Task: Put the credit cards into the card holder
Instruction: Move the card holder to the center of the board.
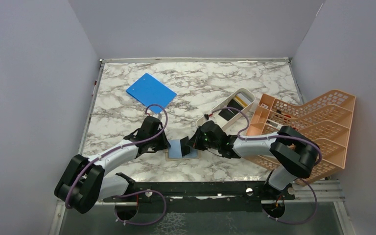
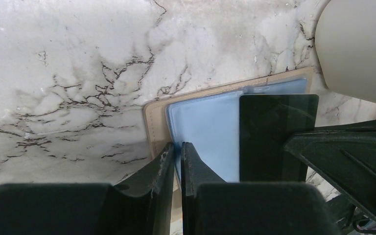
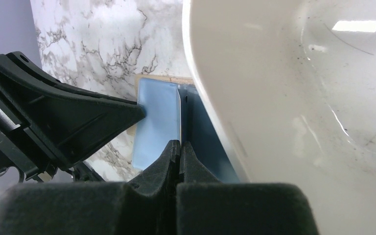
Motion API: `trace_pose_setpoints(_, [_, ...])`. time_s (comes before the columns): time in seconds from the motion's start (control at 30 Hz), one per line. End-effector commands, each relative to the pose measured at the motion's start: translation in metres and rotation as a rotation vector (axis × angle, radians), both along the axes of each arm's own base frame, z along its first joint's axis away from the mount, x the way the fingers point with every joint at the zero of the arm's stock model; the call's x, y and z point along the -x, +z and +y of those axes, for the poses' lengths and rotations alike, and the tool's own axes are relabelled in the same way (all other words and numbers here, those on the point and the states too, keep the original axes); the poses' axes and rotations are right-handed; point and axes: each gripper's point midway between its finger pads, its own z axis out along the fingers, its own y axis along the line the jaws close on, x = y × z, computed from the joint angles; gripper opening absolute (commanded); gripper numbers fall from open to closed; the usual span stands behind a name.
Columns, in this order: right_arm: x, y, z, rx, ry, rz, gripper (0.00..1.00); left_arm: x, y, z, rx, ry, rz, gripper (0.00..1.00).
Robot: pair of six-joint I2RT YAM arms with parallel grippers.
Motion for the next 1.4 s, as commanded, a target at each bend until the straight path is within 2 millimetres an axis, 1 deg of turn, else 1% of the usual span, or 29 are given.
trace_pose_setpoints(0.0, [-0.002, -0.019, -0.029, 0.113, -0.082, 0.012, 0.01, 0.005, 0.001, -0.001, 0.014, -0.023, 0.003, 0.13])
trace_pose_setpoints(0.13, [0.001, -0.019, -0.024, 0.100, -0.060, 0.018, 0.01, 0.005, 0.000, -0.001, 0.013, -0.021, 0.005, 0.13])
trace_pose_setpoints(0.27, [0.005, -0.026, -0.020, 0.085, -0.044, 0.043, 0.01, 0.006, -0.001, -0.001, 0.014, -0.021, 0.009, 0.14])
trace_pose_setpoints(0.37, [0.007, -0.025, -0.019, 0.062, -0.035, 0.041, 0.01, 0.007, -0.001, -0.001, 0.015, -0.019, 0.009, 0.14])
trace_pose_setpoints(0.63, [0.006, -0.008, -0.017, 0.023, -0.032, 0.009, 0.01, 0.007, -0.001, -0.001, 0.022, -0.018, 0.007, 0.15])
trace_pose_setpoints(0.67, [0.005, -0.005, -0.017, 0.016, -0.033, 0.004, 0.01, 0.007, 0.000, -0.001, 0.023, -0.018, 0.006, 0.17])
trace_pose_setpoints(0.73, [0.004, 0.002, -0.016, 0.009, -0.035, -0.010, 0.01, 0.006, 0.001, -0.001, 0.024, -0.013, 0.006, 0.24])
trace_pose_setpoints(0.87, [0.001, 0.013, -0.014, -0.003, -0.035, -0.032, 0.01, 0.005, 0.005, -0.003, 0.033, -0.013, 0.001, 0.27])
trace_pose_setpoints(1.03, [0.002, 0.011, -0.012, -0.017, -0.026, -0.027, 0.01, 0.003, 0.010, -0.003, 0.034, -0.011, -0.010, 0.28])
trace_pose_setpoints(1.37, [0.001, 0.006, 0.000, -0.035, 0.005, -0.025, 0.01, 0.004, 0.008, -0.002, 0.027, -0.011, -0.006, 0.28])
